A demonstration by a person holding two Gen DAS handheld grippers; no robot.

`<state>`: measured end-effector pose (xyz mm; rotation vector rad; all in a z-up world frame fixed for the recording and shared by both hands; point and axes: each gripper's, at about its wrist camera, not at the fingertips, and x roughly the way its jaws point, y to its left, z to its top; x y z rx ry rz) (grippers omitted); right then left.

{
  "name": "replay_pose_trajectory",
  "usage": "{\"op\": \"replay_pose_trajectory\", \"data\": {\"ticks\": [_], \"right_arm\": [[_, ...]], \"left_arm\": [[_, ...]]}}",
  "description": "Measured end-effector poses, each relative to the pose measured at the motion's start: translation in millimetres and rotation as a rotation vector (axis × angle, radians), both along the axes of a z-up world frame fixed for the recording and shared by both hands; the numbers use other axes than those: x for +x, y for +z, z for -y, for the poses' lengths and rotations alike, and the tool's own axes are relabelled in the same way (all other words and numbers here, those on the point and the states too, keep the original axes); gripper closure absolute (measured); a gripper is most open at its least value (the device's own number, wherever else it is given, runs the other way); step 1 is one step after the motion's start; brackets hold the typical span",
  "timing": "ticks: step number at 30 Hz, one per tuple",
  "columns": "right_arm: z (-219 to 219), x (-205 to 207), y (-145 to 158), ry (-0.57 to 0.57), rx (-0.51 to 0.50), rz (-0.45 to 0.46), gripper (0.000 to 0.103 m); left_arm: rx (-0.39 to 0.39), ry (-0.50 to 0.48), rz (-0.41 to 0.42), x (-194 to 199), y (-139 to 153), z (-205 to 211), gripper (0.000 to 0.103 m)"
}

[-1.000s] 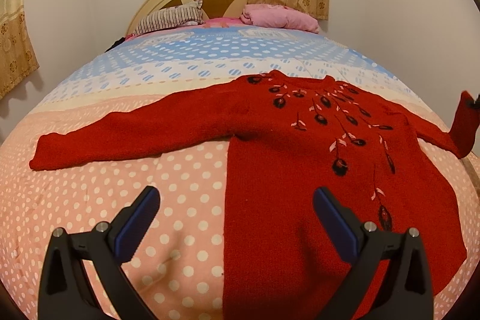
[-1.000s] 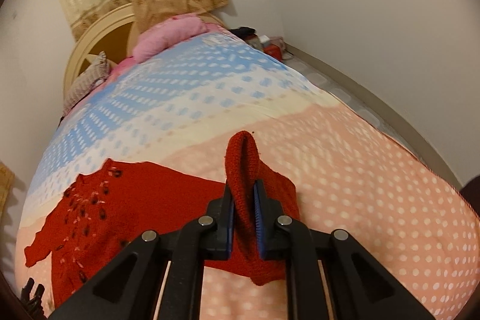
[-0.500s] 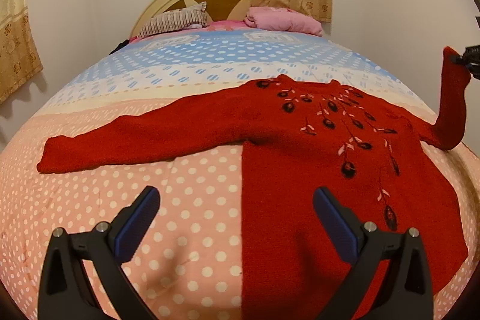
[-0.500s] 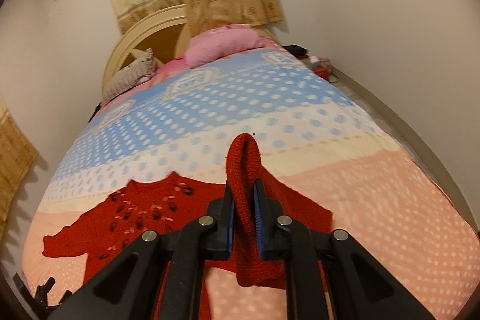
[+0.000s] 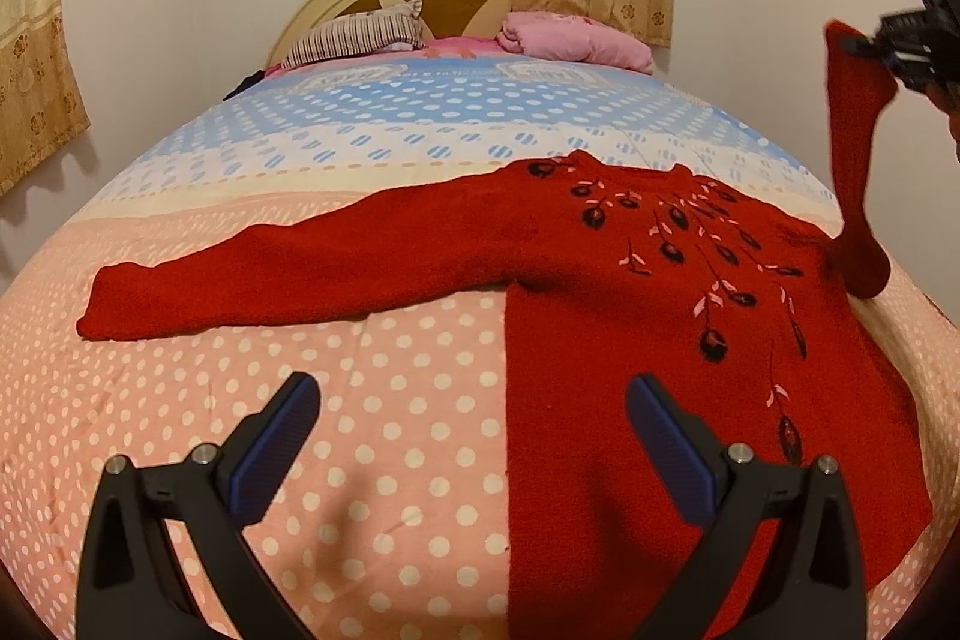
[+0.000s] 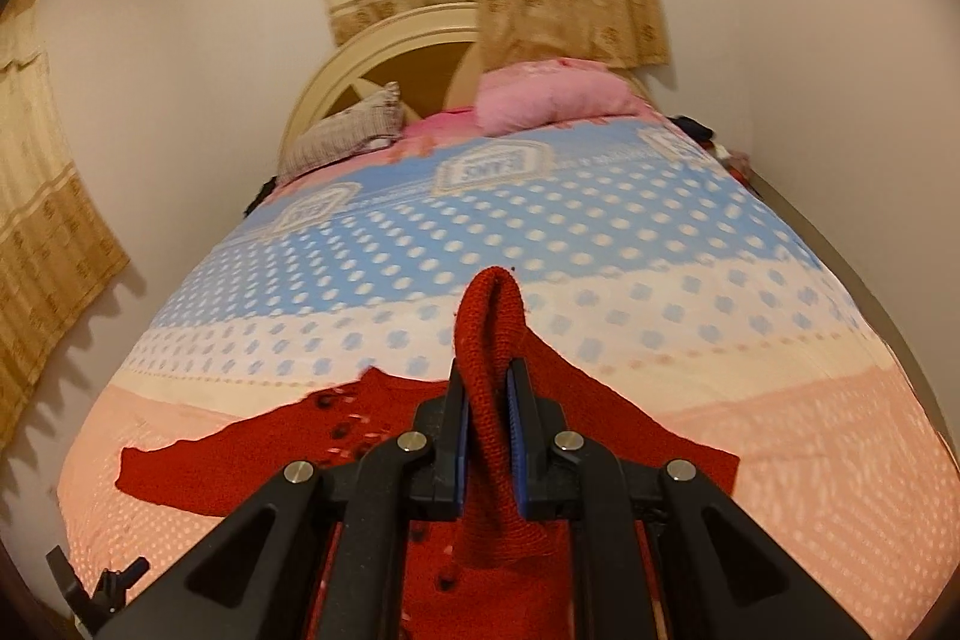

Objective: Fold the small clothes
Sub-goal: 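Lift the sleeve with the right gripper and fold it across the sweater body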

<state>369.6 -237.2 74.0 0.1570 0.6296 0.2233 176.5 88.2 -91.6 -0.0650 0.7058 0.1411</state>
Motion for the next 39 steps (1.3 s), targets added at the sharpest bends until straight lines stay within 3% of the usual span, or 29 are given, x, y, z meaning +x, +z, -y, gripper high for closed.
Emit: {"op": "replay_pose_trajectory", "data": {"ticks": [6,11,18,22,24,25,26,27,28,37,39], "right_arm": [[-65,8,-5,0.104,-0.028,0.011,0.092],[-123,13,-31,0.184,-0.036,-0.007,0.092],[-192,25,-102,0.257,-0.059,-0.088,0.092],[-212,31,-143,0.299,-0.024,-0.144,0.092],[-217,35,-165,0.307,-0.016,-0.198,0.091],[-217,35,-173,0.310,-0.020,-0.220,0.083],[-215,33,-181,0.321,-0.022,-0.244,0.074],[-213,31,-185,0.324,-0.022,-0.251,0.049],[-207,27,-187,0.320,-0.021,-0.247,0.040],[-126,-17,-163,0.257,-0.043,-0.182,0.039],[-107,-24,-161,0.239,-0.085,-0.173,0.039]], "left_arm": [[-0.004,0.009,0.000,0,0,-4,0.000],[-0.022,0.013,-0.004,2,-1,-8,0.000],[-0.027,0.018,-0.006,2,-3,-11,0.000],[-0.031,0.019,-0.016,4,-7,-12,0.000],[-0.049,0.014,-0.031,6,-11,-14,0.000],[-0.052,0.015,-0.034,6,-13,-15,0.000],[-0.055,0.010,-0.036,7,-14,-15,0.000],[-0.053,0.008,-0.039,7,-14,-14,0.000],[-0.050,0.005,-0.035,7,-15,-13,0.000],[-0.095,-0.082,-0.004,5,-7,3,0.000],[-0.093,-0.116,-0.024,13,-5,3,0.005]]}}
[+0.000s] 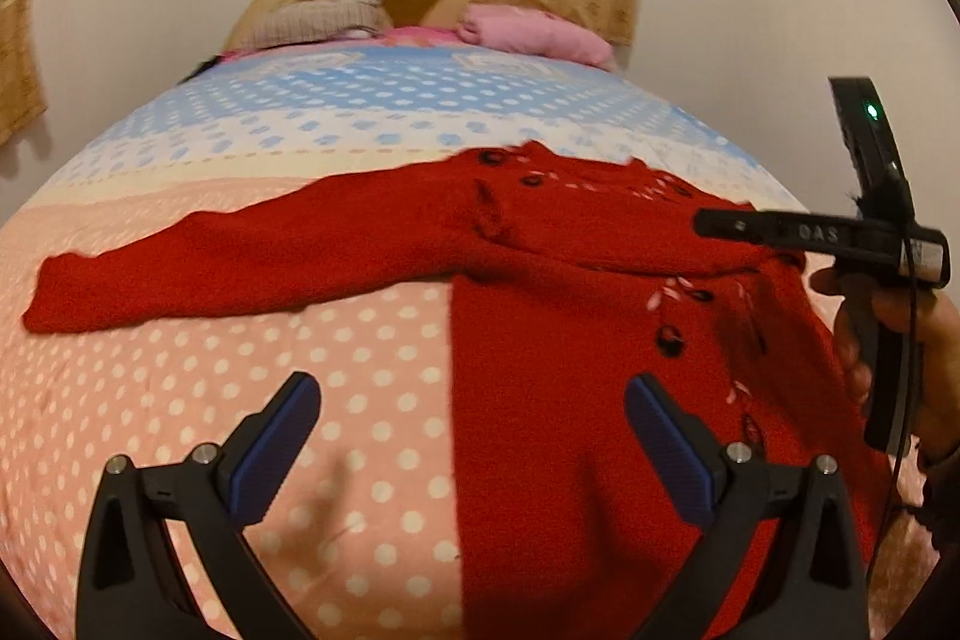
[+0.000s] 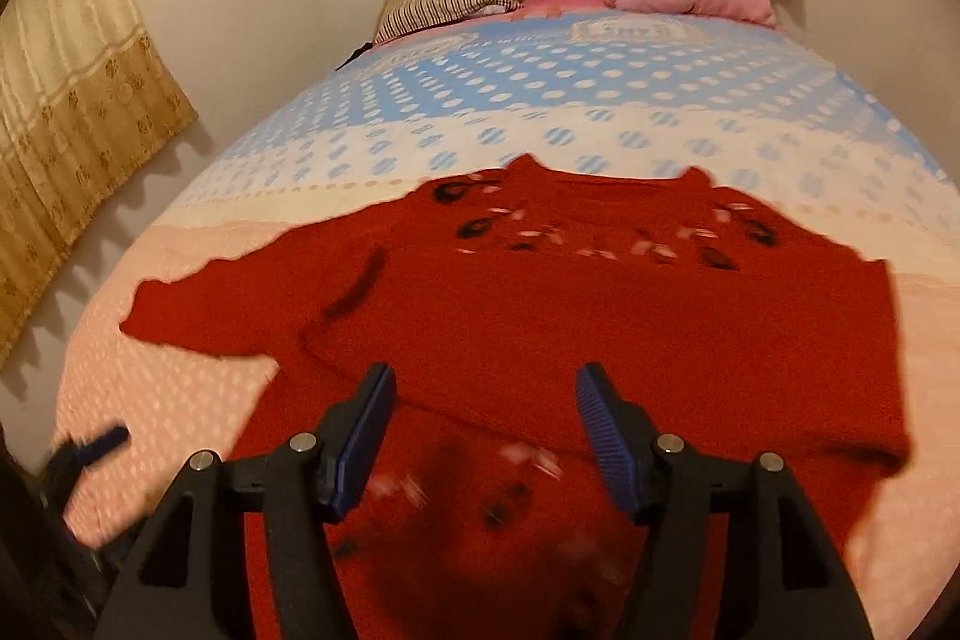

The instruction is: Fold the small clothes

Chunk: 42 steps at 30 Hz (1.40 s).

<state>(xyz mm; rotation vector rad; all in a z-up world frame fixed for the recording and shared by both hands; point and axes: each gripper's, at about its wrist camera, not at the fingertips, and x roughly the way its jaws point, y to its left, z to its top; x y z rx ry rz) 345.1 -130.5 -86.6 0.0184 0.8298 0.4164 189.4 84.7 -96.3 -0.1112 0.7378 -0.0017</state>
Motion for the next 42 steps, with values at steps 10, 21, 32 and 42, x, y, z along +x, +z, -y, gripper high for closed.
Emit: {"op": "replay_pose_trajectory", "data": {"ticks": [10,21,32,42], "right_arm": [[121,-19,-21,-0.277,-0.010,-0.058,0.039],[127,-33,-46,-0.241,-0.052,-0.080,0.064],[121,-44,-54,-0.222,-0.077,-0.042,0.057],[116,-45,-54,-0.205,-0.080,-0.038,0.046]], "left_arm": [[0.023,0.027,-0.030,71,17,-24,0.026],[-0.034,0.026,-0.107,135,-17,-2,0.029],[-0.081,-0.029,-0.145,169,-36,17,0.096],[-0.136,0.024,-0.051,134,-19,-13,0.092]]}}
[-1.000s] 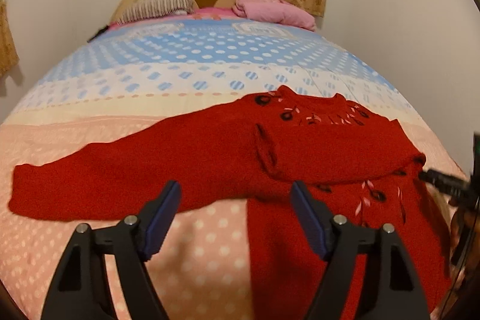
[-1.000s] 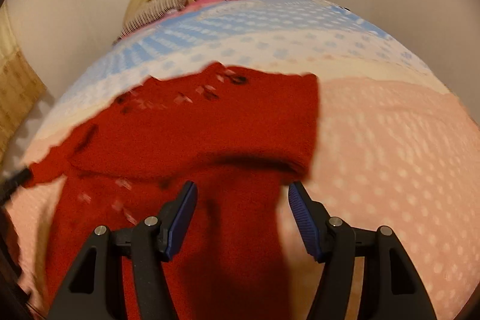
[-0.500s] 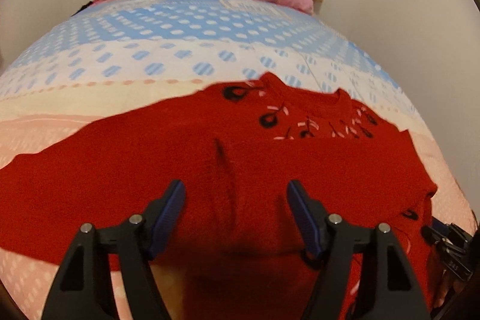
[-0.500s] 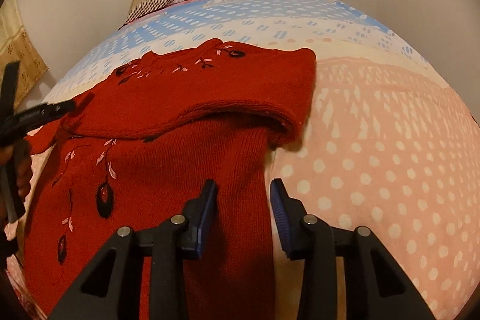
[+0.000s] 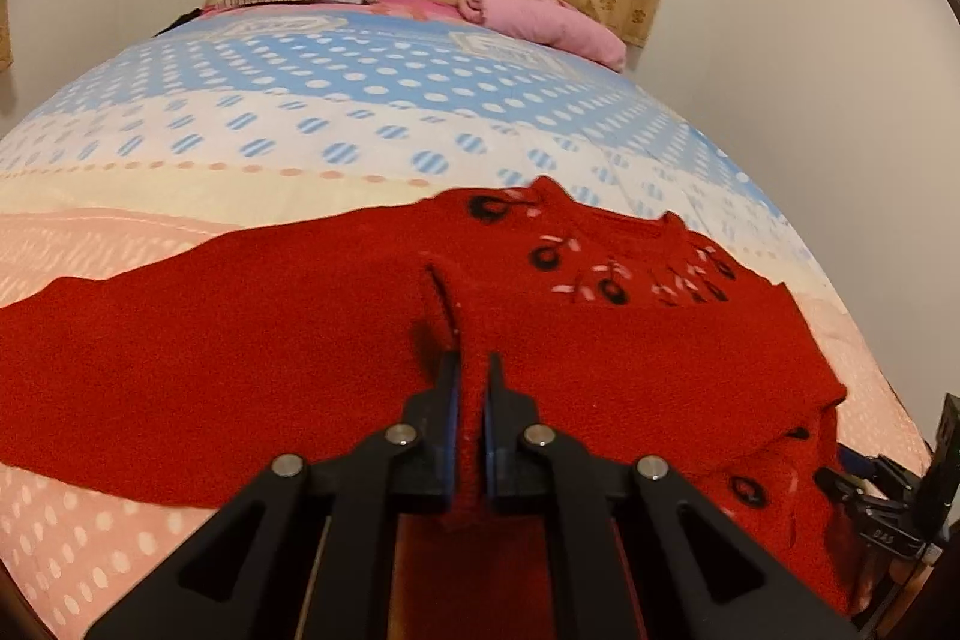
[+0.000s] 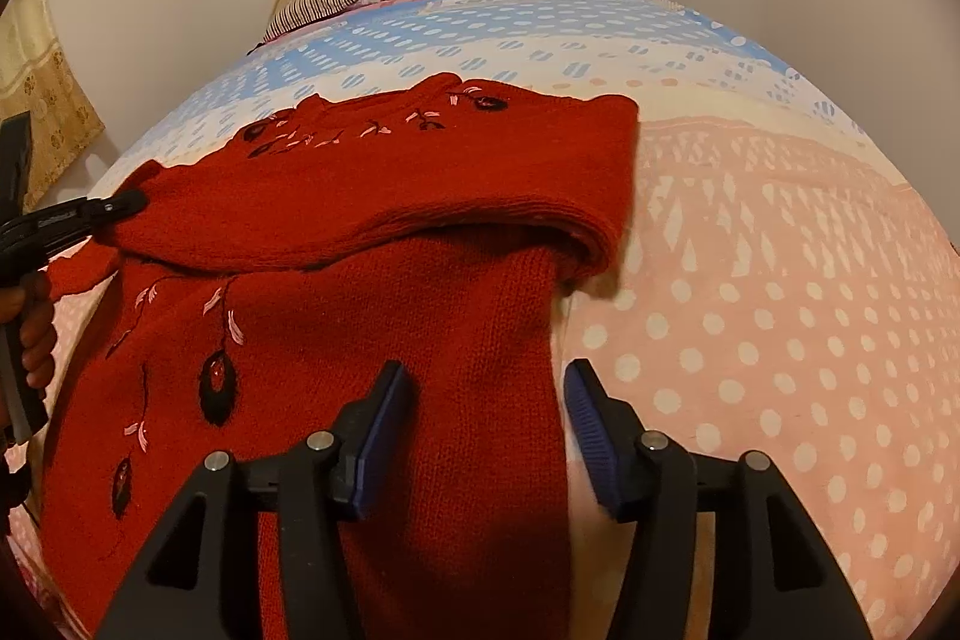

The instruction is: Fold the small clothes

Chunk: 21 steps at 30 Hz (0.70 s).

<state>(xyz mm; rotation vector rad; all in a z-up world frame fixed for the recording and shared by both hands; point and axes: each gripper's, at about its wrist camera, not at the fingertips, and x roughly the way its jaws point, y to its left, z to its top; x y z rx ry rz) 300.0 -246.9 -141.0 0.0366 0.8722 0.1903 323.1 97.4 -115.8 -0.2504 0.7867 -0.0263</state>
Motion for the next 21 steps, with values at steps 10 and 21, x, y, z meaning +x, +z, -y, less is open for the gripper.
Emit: {"op": "replay_pose_trajectory", "data": {"ticks": [10,21], "right_arm": [[6,-31,15,-0.002,0.035,0.009,0.043],[-26,-110,6,0.173,-0.150,-0.039,0.043]], "left_arm": [[0.052,0.007,0.010,-27,10,11,0.031],[0.274,-0.111,-0.031,-118,-27,68,0.022]]}}
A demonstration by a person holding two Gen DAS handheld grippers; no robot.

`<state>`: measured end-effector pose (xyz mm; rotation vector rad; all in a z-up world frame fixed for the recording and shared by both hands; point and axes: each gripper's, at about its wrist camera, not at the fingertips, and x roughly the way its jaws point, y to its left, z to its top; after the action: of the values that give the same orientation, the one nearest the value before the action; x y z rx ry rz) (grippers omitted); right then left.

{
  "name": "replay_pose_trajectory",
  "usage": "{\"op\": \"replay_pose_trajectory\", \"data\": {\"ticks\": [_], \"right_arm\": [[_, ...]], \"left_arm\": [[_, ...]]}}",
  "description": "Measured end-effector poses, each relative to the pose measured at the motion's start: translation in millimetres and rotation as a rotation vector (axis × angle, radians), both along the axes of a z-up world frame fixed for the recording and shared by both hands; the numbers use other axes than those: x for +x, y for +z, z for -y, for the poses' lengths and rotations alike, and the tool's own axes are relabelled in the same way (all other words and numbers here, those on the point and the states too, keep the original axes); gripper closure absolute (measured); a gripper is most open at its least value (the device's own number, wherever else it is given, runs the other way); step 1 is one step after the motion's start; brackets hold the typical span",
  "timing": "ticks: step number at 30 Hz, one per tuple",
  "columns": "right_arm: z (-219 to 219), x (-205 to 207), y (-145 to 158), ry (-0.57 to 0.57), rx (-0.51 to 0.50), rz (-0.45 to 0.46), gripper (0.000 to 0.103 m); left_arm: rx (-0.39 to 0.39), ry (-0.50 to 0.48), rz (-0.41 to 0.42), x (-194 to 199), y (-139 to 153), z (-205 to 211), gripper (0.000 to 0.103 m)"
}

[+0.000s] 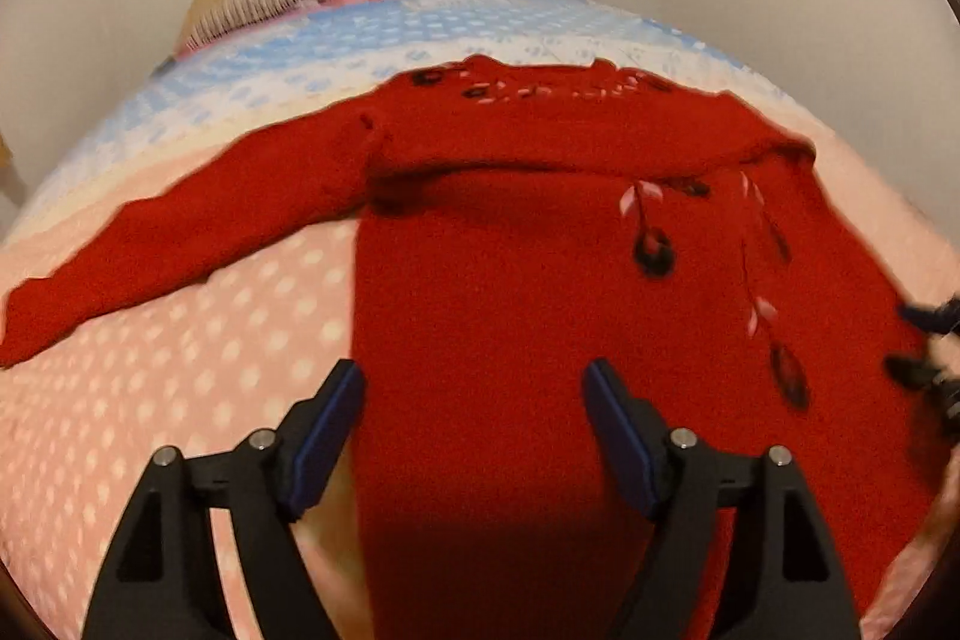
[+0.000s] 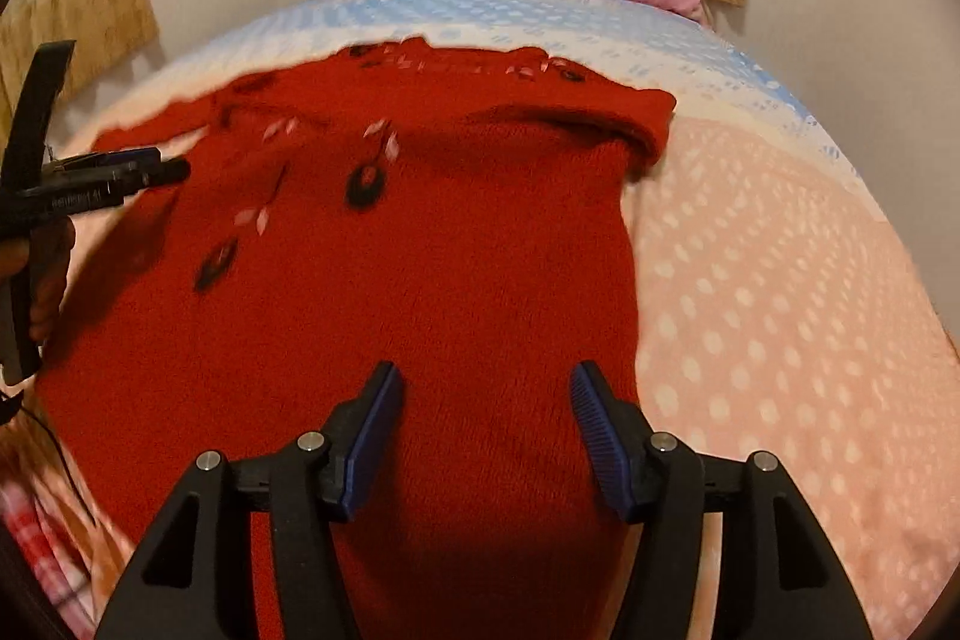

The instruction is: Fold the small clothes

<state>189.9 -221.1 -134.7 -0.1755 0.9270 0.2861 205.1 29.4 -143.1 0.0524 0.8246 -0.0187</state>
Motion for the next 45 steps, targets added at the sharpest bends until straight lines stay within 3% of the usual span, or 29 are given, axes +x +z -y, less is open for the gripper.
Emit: {"op": "replay_pose_trajectory", "data": {"ticks": [3,6,8,14,17,19,23,28,32,35,40,45], "right_arm": [[-3,-10,1,0.031,-0.061,-0.049,0.043],[-4,-15,4,0.048,-0.078,-0.106,0.043],[-8,-16,11,0.049,-0.077,-0.082,0.043],[-53,3,43,0.124,0.066,0.086,0.043],[-73,23,25,0.127,0.034,0.043,0.043],[-75,27,-2,0.118,-0.012,-0.055,0.043],[-56,-5,-10,0.124,0.007,-0.030,0.043],[-50,-32,-5,0.162,-0.071,-0.047,0.043],[-52,-32,-4,0.177,-0.092,-0.072,0.042],[-52,-36,-5,0.175,-0.097,-0.078,0.041],[-52,-43,-4,0.200,-0.108,-0.077,0.041],[-63,-35,5,0.227,-0.120,-0.043,0.041]], "left_arm": [[0.039,-0.004,0.022,-15,-2,1,0.015],[-0.009,0.001,0.027,-19,-4,-9,0.013],[-0.031,0.018,0.019,-18,-5,-16,0.009],[-0.024,0.030,0.028,-29,-7,-7,0.009],[-0.049,0.038,0.029,-35,-8,-9,0.009],[-0.060,0.040,0.026,-41,-8,-10,0.009],[-0.075,0.008,0.020,-61,-6,-13,0.009],[-0.065,0.029,0.058,-71,15,-38,0.009],[-0.027,0.167,0.102,-70,35,-92,0.009],[-0.046,0.292,0.122,-68,41,-142,0.009],[-0.102,0.501,0.107,-61,32,-221,0.009],[-0.218,0.644,0.099,-56,20,-272,0.011]]}}
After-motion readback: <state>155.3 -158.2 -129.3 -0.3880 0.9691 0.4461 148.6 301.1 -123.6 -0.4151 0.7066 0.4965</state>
